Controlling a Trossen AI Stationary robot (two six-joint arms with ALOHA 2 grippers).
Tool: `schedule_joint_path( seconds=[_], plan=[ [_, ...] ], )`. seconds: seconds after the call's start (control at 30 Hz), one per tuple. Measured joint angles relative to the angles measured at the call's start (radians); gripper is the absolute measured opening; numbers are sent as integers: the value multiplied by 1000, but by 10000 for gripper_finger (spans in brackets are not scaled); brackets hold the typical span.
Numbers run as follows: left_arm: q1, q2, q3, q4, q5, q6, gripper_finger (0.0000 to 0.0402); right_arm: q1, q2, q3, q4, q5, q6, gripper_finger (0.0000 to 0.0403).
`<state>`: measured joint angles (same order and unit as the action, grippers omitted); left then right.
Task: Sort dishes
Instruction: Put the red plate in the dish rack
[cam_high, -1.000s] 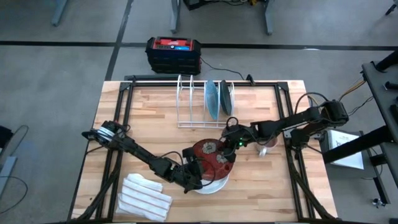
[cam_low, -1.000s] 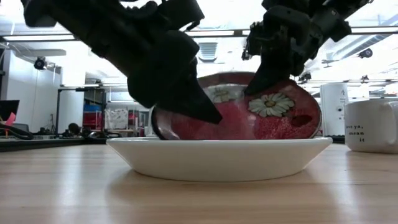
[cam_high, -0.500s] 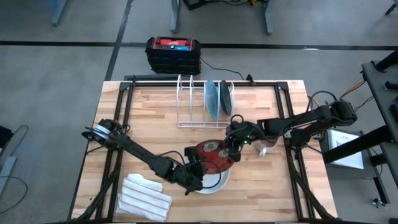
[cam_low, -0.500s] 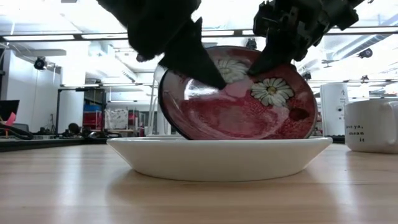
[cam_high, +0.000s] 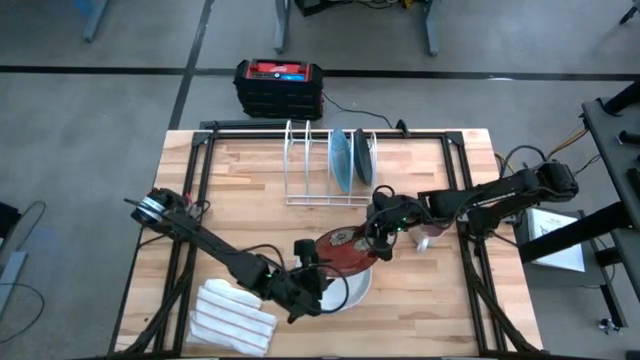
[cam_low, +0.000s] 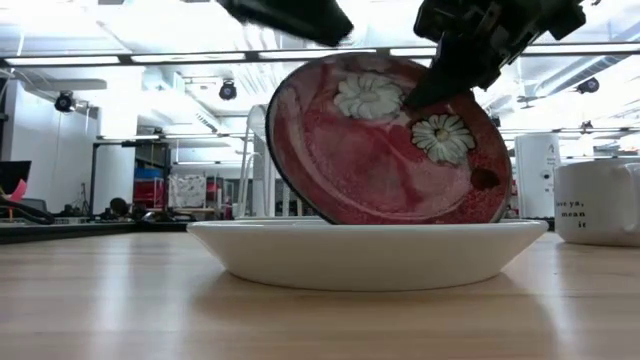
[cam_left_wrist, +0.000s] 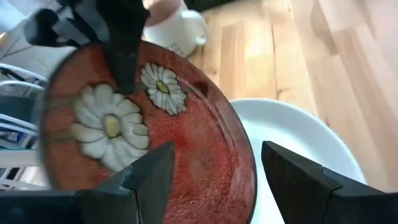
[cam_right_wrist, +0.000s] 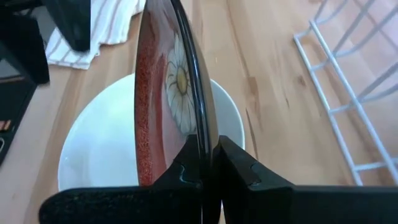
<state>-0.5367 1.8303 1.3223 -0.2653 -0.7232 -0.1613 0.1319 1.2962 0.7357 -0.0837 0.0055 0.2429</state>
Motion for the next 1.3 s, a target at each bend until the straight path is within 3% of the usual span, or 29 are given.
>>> schedule_joint_path(
  seconds=[0.33,0.63,0.8,1.07,1.3],
  plan=[
    [-57,-129,-9,-56,-110,51,231,6,-67,8,-1,-4,-92,8],
    [-89,-215,-10,-161,-239,73,231,40,-179,35,-11,-6,-444,8],
    [-91,-254,-10,-211,-297,78,231,57,-222,85,-75,39,-745,8],
    [-91,-266,-10,-292,-340,38,231,55,-185,308,-367,113,-994,7],
    [-91,-266,-13,-340,-451,-61,231,41,-120,528,-554,152,-1213,7]
  ],
)
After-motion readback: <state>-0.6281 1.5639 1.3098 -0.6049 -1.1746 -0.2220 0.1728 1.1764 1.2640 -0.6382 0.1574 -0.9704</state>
